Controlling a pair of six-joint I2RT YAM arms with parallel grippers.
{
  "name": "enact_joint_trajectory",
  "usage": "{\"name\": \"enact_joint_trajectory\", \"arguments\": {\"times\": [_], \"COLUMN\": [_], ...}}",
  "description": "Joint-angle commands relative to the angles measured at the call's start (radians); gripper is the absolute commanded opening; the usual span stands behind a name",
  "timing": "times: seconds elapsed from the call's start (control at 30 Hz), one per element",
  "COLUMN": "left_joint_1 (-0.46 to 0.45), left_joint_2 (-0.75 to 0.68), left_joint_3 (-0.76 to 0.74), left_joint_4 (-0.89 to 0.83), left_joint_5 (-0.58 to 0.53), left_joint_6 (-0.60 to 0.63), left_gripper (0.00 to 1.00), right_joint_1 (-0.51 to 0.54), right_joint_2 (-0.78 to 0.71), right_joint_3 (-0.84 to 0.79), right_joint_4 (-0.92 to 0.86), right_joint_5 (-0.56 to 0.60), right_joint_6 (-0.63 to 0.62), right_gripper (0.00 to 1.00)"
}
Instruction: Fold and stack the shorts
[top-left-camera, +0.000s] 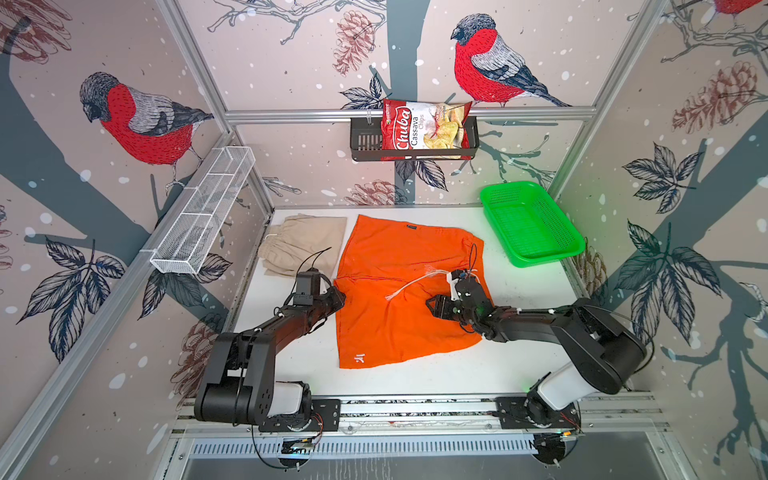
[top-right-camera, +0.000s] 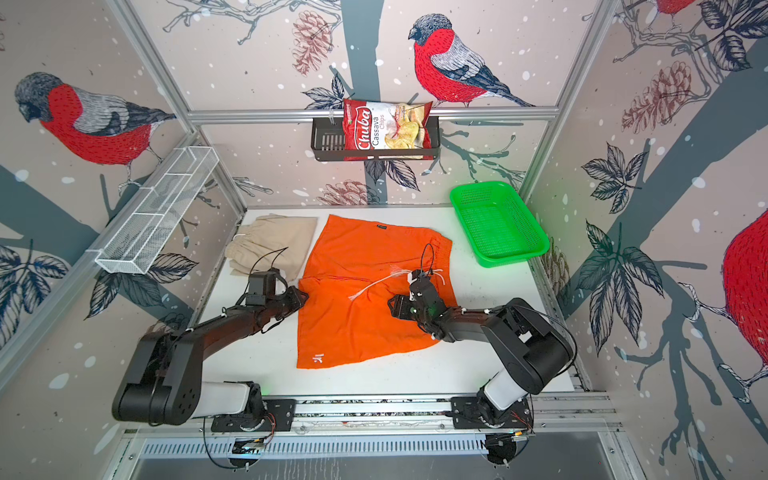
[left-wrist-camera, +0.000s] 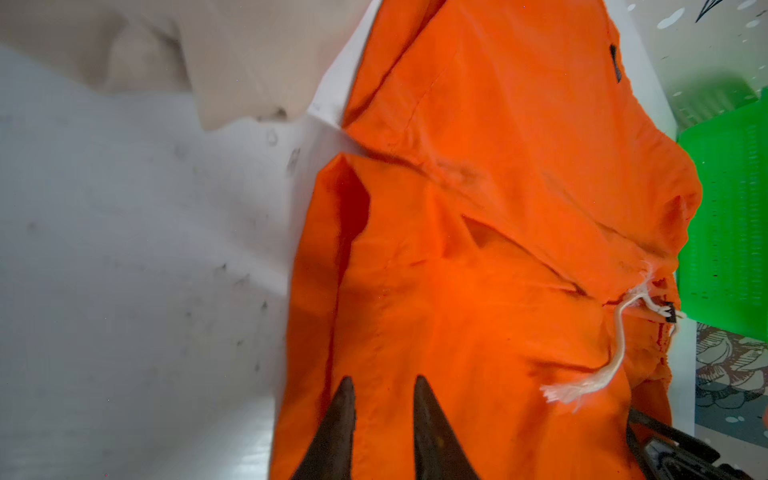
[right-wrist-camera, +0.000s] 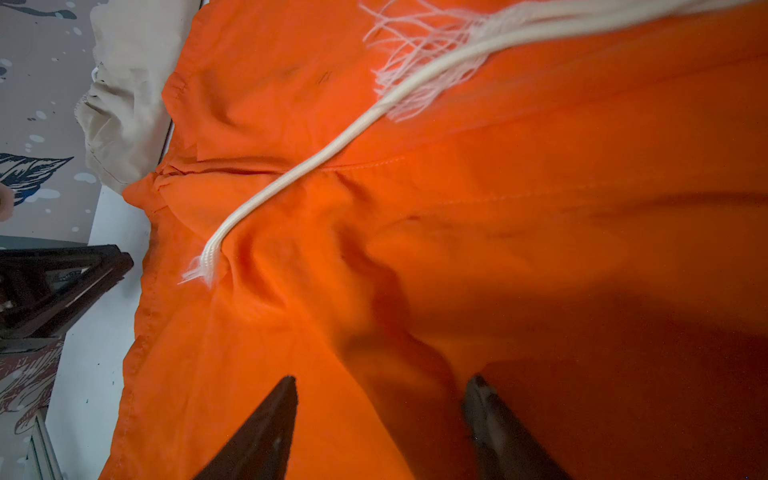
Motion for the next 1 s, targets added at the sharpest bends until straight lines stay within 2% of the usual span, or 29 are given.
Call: {"name": "enact_joint_trajectory", "arguments": {"times": [0.0,0.43,0.63,0.97], "left_joint_1": [0.002,0.002,0.002,0.002], "left_joint_2": [-0.018,0.036,0.055,0.004], "left_joint_3": [-0.023,-0.011,-0.001,0.011], "left_joint_4": [-0.035,0.016,0.023,-0.012], "left_joint_5": [-0.024,0.024,0.040,0.028], "left_joint_6": [0.012,0.009,0.015,0.027], "left_gripper": [0.33,0.34,0.26,0.09], "right_joint_1": [0.001,0.001,0.001,0.002], "right_joint_2": [0.000,-0.002,-0.003,0.010], "right_joint_3": [-0.006,-0.007,-0.007,-0.006], "right_joint_4": [-0.063,-0.063,-0.067,-0.066], "right_joint_5": [-0.001,-0.002,-0.001,-0.001], "right_joint_6": [0.014,0.014,0.013,0.013], "right_gripper": [0.66,0.67,0.66,0.67]}}
